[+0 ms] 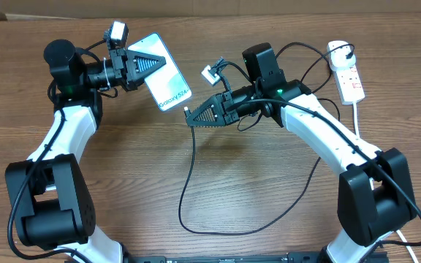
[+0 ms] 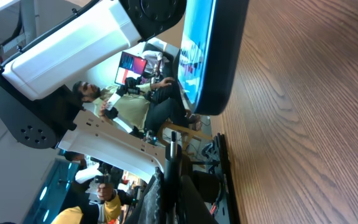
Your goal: Plug charger to phone and switch on socket
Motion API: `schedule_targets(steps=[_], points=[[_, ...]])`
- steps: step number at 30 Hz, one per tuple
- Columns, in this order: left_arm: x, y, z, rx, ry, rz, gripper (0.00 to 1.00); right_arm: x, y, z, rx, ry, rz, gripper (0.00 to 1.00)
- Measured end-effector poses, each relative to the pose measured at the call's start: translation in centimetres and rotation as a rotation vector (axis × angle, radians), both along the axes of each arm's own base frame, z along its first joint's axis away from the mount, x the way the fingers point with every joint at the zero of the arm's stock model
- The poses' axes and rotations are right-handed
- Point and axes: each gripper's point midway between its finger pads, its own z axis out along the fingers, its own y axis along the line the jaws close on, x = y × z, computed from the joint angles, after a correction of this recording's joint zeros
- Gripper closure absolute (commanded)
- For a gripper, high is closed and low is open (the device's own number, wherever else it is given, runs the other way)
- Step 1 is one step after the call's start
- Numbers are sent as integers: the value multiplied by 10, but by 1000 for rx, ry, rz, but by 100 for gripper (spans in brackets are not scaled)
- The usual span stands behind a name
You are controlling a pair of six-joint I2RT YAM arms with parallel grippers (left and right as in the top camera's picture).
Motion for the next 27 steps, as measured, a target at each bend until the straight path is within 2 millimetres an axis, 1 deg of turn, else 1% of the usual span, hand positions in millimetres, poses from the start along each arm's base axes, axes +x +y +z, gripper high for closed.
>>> schedule_targets(steps=[6,27], points=[[-2,0,0,-2,13,-13,96,-9,9,0,1,-9,28,96],[-12,-2,0,-2,16,-69,96,-16,15,1,5,-16,49,96]])
